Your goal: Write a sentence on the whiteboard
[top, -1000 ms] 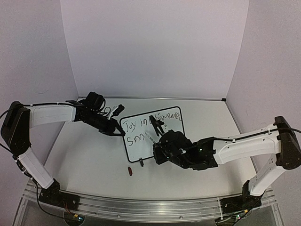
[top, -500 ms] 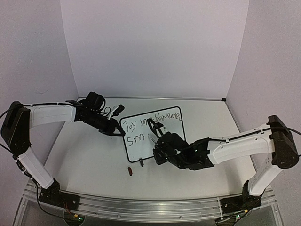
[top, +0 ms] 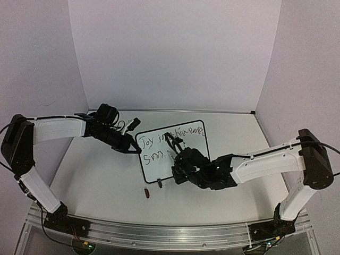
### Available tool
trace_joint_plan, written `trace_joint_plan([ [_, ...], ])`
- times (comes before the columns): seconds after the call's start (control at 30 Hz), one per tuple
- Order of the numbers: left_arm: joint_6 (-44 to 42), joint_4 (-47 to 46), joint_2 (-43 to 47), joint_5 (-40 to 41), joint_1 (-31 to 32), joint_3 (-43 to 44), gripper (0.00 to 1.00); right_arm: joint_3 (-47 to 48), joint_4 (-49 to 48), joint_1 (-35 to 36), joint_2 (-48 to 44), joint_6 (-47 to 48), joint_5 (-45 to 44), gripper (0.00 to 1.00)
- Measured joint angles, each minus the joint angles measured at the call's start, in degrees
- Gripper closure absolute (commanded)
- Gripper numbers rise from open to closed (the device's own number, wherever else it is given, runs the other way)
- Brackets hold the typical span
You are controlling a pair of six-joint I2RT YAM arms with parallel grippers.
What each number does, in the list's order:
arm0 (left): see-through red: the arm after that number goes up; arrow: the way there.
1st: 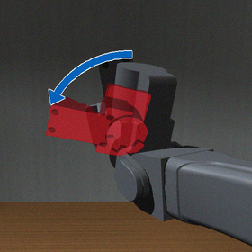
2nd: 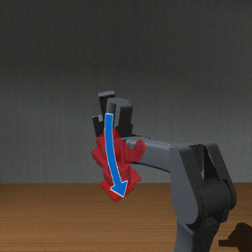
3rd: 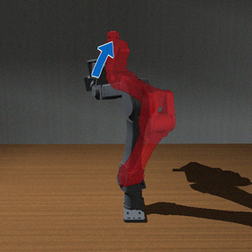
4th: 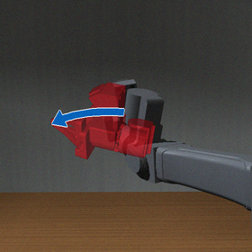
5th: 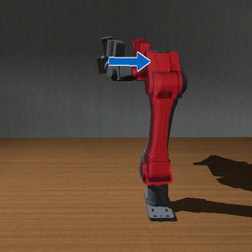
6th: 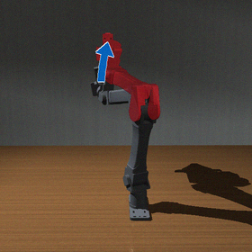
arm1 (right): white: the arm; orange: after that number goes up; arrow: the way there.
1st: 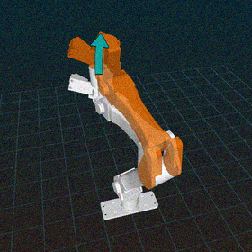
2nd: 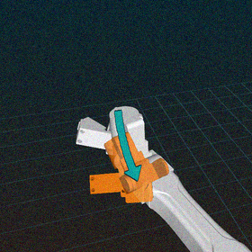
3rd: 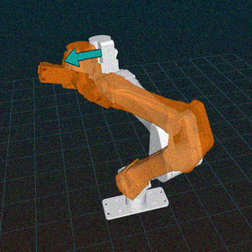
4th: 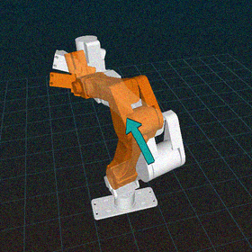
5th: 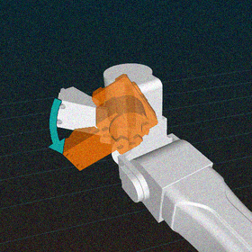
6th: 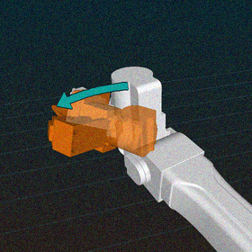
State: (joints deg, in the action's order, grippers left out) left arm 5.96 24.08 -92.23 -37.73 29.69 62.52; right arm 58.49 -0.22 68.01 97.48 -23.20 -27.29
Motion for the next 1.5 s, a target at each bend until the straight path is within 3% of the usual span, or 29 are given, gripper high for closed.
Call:
trace_joint_plan([
  [0.67, 0.0, 0.0, 0.0, 0.1, 0.0, 0.0, 1.00, -1.9, -1.3, 0.5, 0.1, -0.2, 4.2, 1.00],
  [1.5, 0.0, 0.0, 0.0, 0.2, 0.0, 0.0, 1.00, 1.0, 0.0, 0.4, 1.1, 0.0, -0.4, 1.00],
])
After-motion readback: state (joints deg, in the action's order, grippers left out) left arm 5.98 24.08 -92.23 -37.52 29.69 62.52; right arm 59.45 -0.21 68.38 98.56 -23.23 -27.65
